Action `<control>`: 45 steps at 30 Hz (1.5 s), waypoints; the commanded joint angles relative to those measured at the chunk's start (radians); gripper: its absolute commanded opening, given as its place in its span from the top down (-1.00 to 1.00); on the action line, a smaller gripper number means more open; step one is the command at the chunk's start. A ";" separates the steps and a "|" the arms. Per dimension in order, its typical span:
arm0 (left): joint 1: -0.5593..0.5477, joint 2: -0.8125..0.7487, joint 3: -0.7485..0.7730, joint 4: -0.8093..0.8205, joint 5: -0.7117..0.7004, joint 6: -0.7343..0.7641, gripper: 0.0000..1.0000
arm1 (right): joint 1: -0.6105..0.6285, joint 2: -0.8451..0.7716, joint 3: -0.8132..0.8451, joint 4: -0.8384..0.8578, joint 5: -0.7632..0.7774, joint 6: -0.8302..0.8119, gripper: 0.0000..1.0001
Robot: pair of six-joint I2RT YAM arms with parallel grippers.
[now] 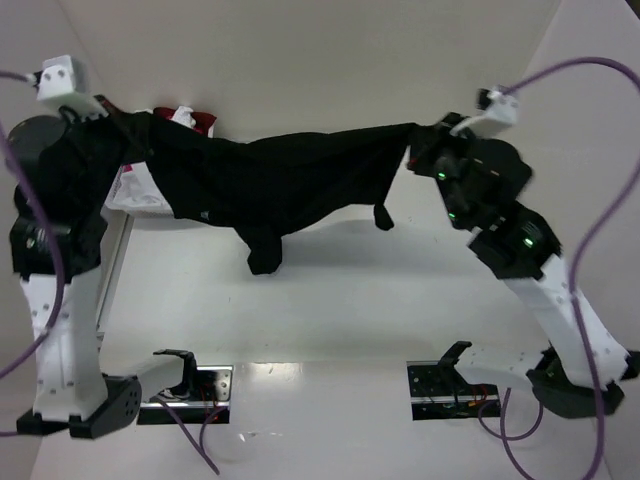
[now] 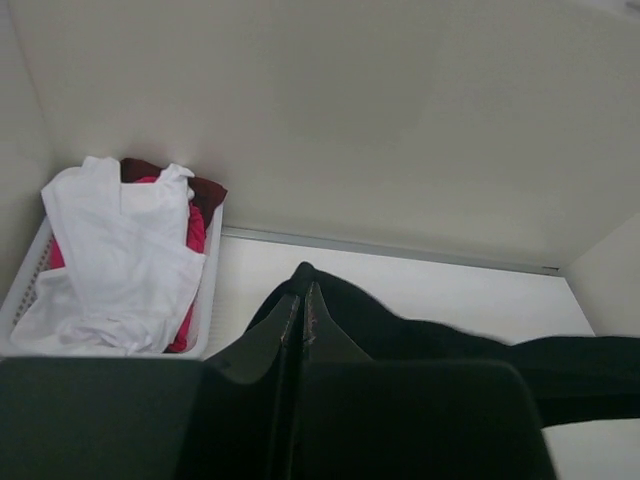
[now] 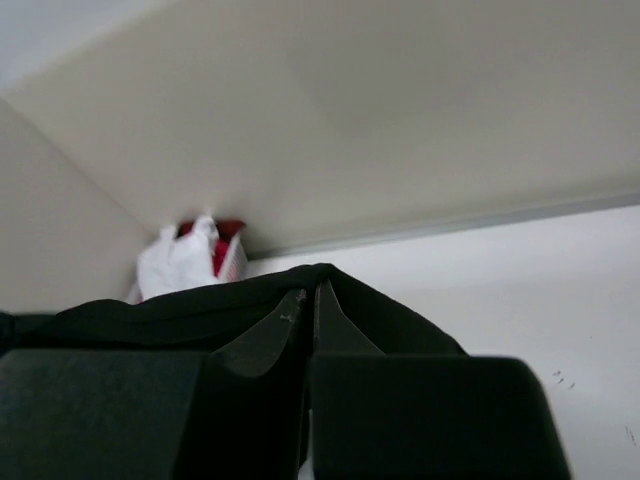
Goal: Fold and stack the t-shirts
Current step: Flatten out the tshirt
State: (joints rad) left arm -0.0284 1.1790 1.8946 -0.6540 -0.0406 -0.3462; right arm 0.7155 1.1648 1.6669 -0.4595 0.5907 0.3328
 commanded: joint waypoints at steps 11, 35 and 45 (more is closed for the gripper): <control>0.015 -0.185 0.060 -0.098 -0.117 0.035 1.00 | -0.001 -0.251 0.042 -0.021 0.219 -0.037 0.99; -0.005 0.467 0.019 0.198 0.016 0.075 1.00 | -0.496 0.199 -0.265 0.208 -0.123 0.157 0.99; -0.034 0.731 0.541 0.041 0.005 0.105 1.00 | -0.525 0.395 0.053 0.237 -0.169 0.052 0.99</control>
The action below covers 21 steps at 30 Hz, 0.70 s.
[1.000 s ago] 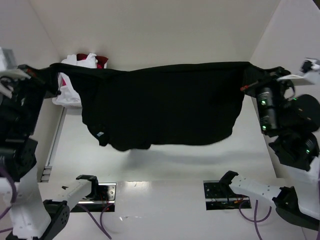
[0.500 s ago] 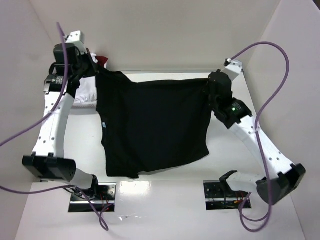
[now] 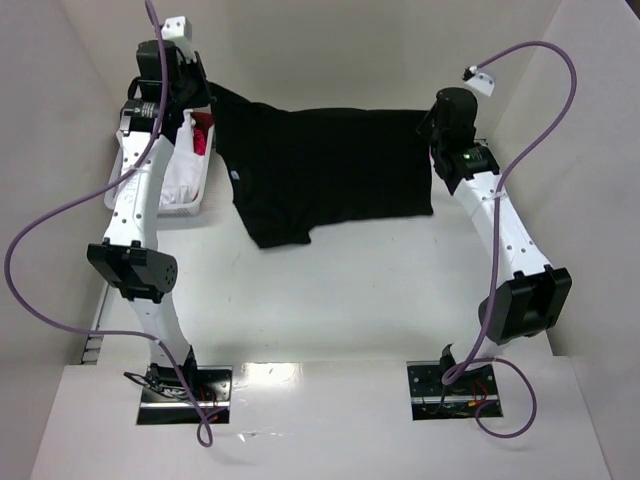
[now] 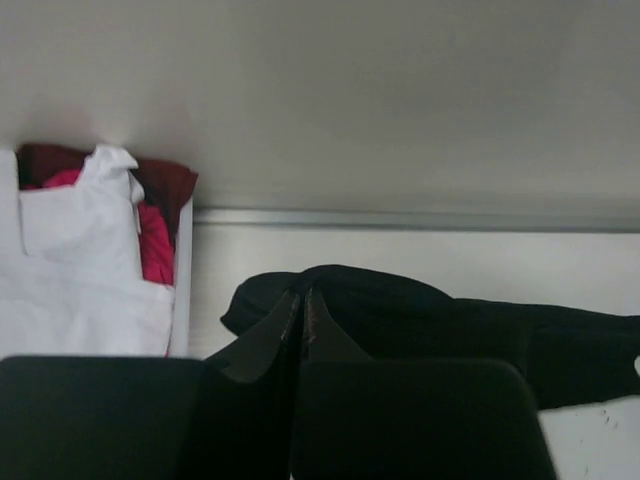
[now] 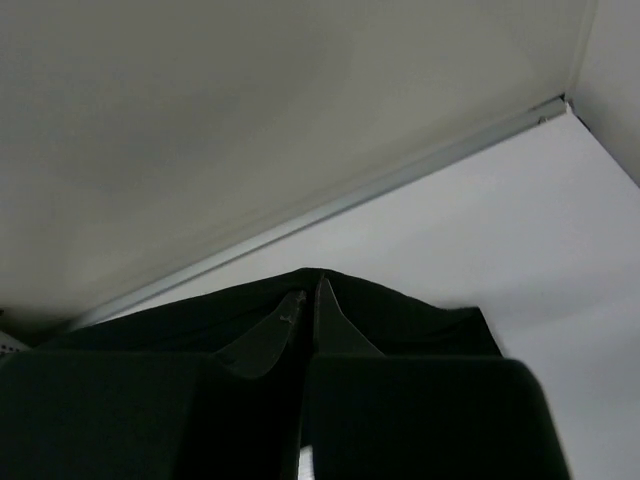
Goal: Fold and stack the t-shirts
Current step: Flatten out the tshirt
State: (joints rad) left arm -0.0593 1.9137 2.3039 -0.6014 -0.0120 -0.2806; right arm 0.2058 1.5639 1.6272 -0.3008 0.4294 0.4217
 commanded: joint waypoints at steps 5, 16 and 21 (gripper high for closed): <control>-0.013 -0.054 0.178 -0.069 -0.045 0.069 1.00 | -0.016 -0.082 0.077 0.078 -0.008 -0.058 0.99; -0.013 -0.644 -0.314 0.011 0.030 -0.005 1.00 | -0.016 -0.612 -0.182 0.022 -0.102 -0.101 0.99; -0.013 -0.937 -0.457 -0.015 0.040 -0.037 1.00 | -0.016 -0.796 -0.109 -0.136 -0.132 -0.112 0.99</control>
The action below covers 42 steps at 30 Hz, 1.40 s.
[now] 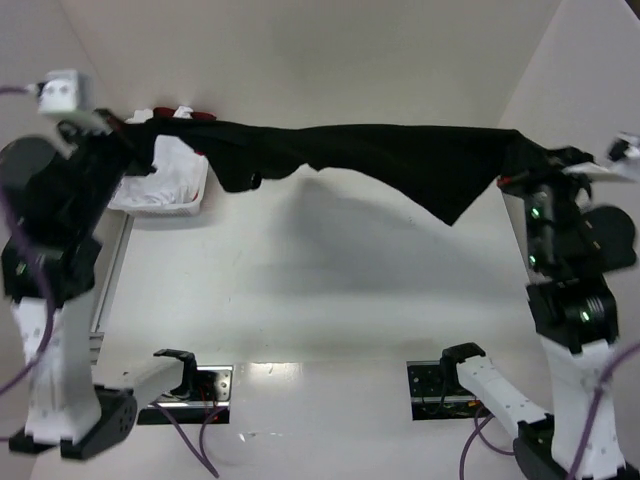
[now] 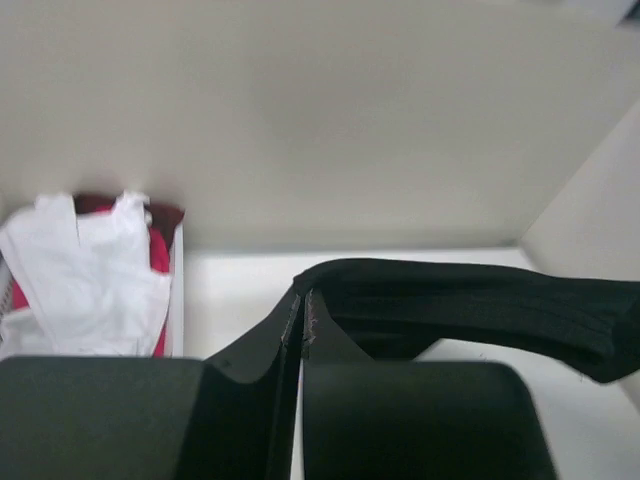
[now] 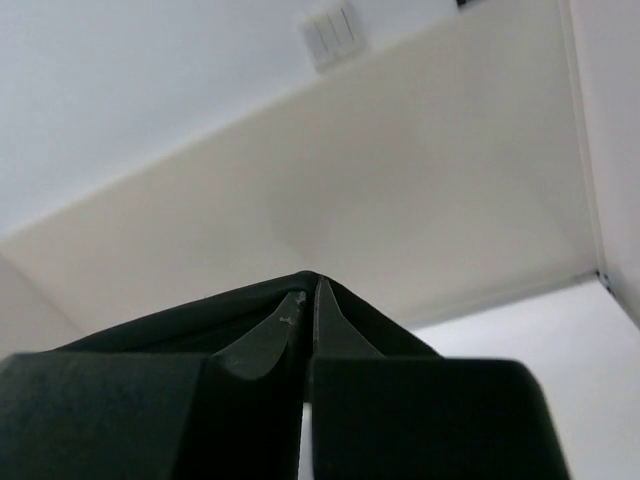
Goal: Fold and stack the t-shirts
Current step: Flatten out the tshirt
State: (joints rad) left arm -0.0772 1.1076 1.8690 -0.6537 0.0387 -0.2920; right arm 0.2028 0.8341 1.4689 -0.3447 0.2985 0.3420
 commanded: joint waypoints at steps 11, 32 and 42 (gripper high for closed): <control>0.005 -0.164 0.064 -0.080 -0.123 -0.045 1.00 | -0.013 -0.096 0.082 -0.235 0.011 0.074 0.99; -0.004 0.084 -0.634 0.371 0.093 -0.107 1.00 | -0.013 0.055 -0.544 0.012 0.088 0.207 0.99; -0.015 0.346 -0.535 0.434 0.052 -0.098 1.00 | -0.023 0.236 -0.532 0.107 0.113 0.187 0.99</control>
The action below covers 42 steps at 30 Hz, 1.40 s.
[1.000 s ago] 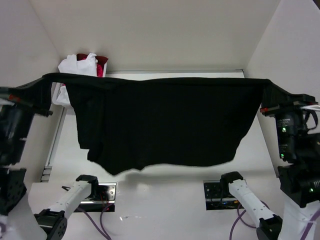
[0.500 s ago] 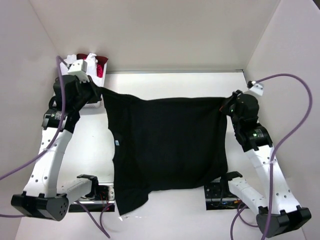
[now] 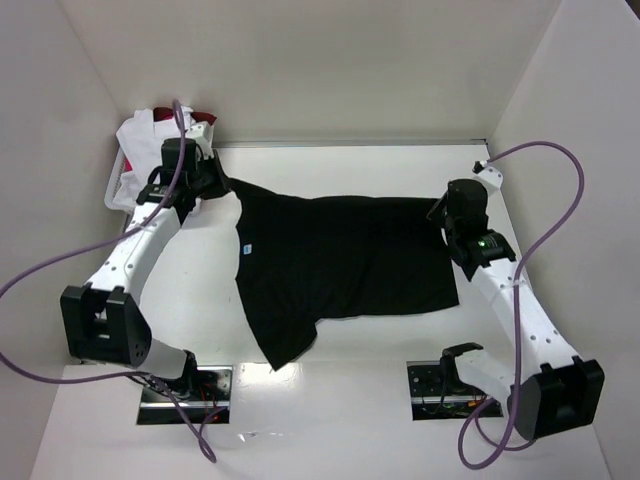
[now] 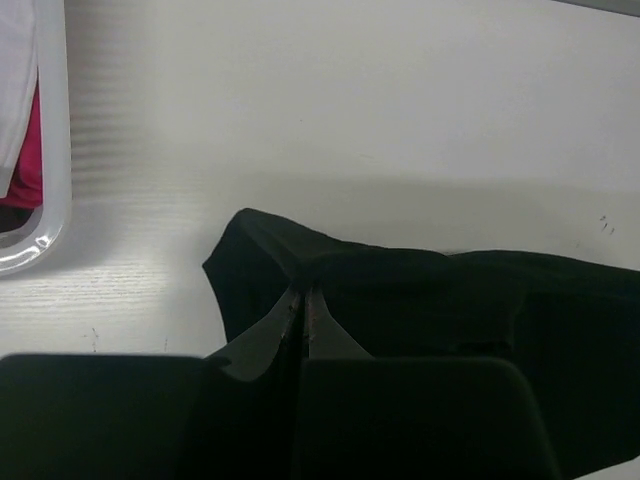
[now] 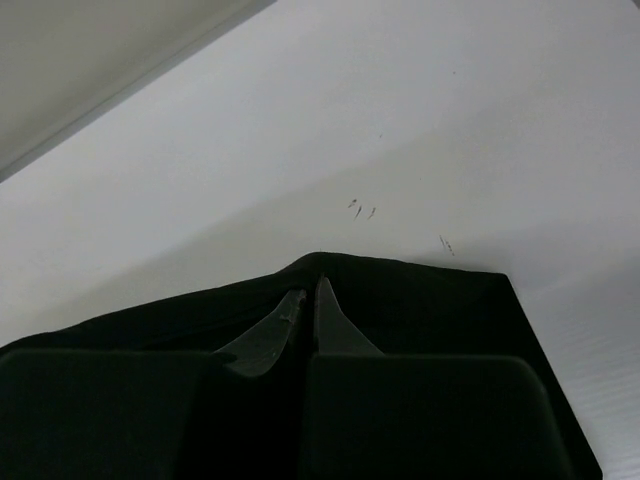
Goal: Fold and stack the t-shirts
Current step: Flatten out the tshirt, then fold the flattened tshirt in 1/3 of the way
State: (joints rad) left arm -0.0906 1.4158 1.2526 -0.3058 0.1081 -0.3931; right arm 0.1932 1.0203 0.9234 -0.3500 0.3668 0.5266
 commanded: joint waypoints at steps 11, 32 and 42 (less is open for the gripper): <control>-0.011 0.319 0.375 0.063 -0.021 0.023 1.00 | -0.104 0.412 0.250 0.226 0.044 -0.037 0.99; -0.070 0.913 1.097 -0.163 -0.090 0.074 1.00 | -0.228 0.997 0.710 0.373 -0.138 -0.106 0.99; -0.145 0.988 1.288 -0.334 -0.128 0.092 1.00 | -0.288 1.038 0.717 0.373 -0.158 -0.106 0.99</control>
State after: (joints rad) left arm -0.1982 2.4210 2.5156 -0.5957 0.0048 -0.3340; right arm -0.0532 2.0506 1.6169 -0.0441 0.1997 0.4324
